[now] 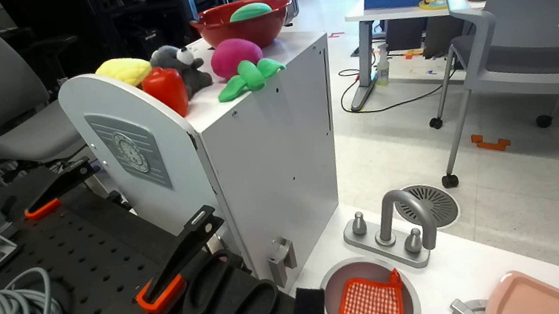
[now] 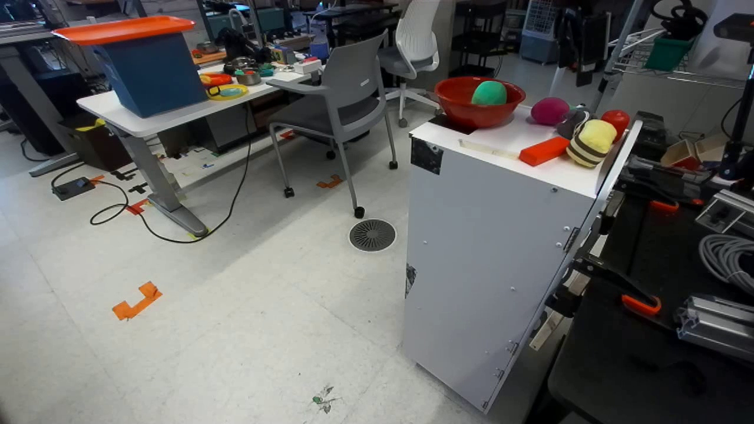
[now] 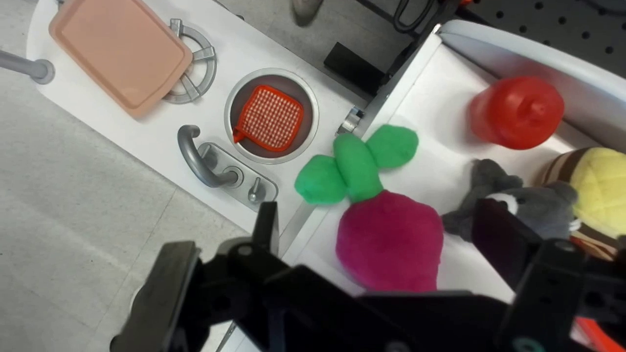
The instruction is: Put the purple object inside the bowl
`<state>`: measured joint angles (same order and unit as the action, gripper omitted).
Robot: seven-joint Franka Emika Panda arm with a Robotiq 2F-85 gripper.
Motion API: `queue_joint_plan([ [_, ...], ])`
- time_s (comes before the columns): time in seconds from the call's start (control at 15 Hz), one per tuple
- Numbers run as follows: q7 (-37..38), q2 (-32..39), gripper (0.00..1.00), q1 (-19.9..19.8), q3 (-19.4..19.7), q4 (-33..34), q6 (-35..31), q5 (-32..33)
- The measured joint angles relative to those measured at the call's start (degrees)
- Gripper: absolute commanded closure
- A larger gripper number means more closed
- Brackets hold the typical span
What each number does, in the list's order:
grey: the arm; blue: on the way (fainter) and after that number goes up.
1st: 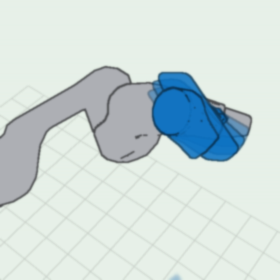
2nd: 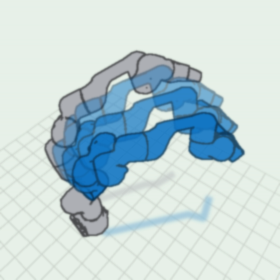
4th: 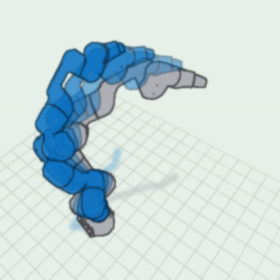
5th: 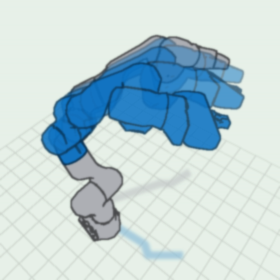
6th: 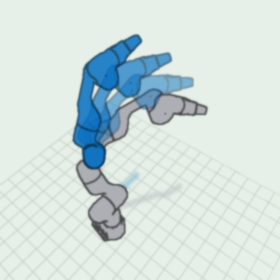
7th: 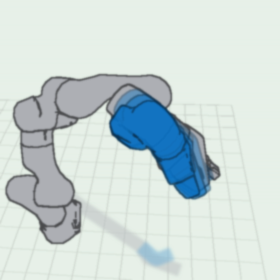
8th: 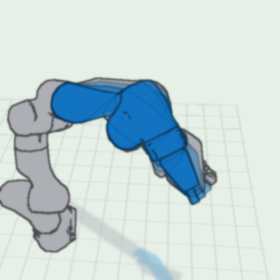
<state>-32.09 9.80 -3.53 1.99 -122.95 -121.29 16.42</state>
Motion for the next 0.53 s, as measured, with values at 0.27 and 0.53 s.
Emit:
queue_joint_plan([
  [0.27,0.05,0.01,0.0,-0.23,0.01,-0.1,-0.03,-0.2],
  [0.53,0.05,0.26,0.0,-0.26,-0.01,-0.09,-1.51,-0.27],
])
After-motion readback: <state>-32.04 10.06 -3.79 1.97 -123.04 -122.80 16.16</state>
